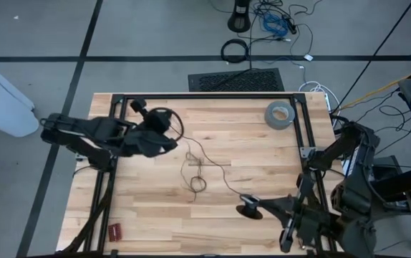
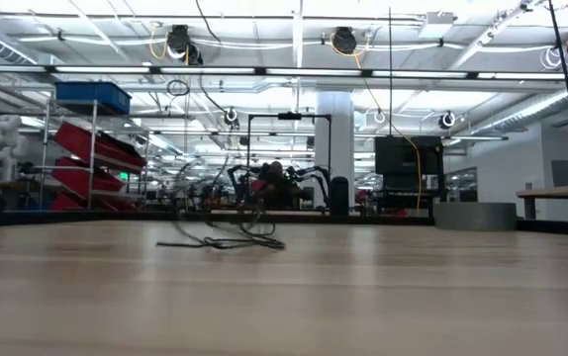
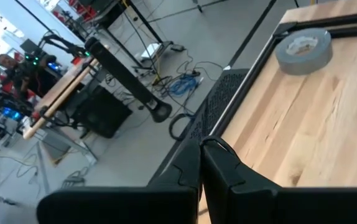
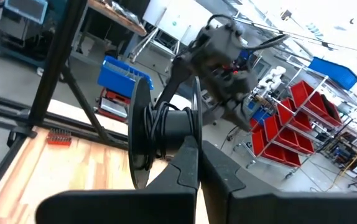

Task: Coil cords
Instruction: Uncoil the black wire from the spool

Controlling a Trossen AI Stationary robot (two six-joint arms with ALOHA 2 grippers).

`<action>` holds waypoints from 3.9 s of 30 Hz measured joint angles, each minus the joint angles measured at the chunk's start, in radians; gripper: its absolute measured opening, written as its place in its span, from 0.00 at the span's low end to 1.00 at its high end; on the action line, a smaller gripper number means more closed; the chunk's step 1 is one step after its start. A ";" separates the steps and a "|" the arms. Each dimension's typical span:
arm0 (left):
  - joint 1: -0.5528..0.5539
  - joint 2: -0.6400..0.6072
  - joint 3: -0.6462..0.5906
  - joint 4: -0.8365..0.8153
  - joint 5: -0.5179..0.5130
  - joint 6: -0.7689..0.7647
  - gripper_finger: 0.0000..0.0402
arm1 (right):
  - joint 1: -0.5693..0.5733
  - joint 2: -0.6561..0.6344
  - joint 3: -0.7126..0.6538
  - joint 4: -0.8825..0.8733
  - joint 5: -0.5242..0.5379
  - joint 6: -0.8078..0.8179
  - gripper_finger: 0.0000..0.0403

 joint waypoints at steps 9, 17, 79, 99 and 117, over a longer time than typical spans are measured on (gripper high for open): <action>-0.040 -0.062 0.000 0.003 0.003 -0.009 0.02 | -0.034 0.073 0.000 -0.116 0.089 0.083 0.00; -0.178 -0.070 0.000 0.067 0.005 -0.032 0.02 | -0.139 0.118 0.000 -0.279 0.096 0.159 0.00; -0.845 0.034 0.000 0.746 -0.224 0.569 0.02 | -0.902 0.154 -0.016 -0.863 -0.009 0.461 0.00; -0.765 0.182 0.000 0.681 0.049 0.453 0.02 | -1.039 -0.016 -0.016 -0.680 -0.138 0.318 0.00; -0.516 0.218 -0.006 0.018 -0.045 -0.221 0.02 | -0.856 -0.207 -0.016 -0.491 -0.632 0.356 0.00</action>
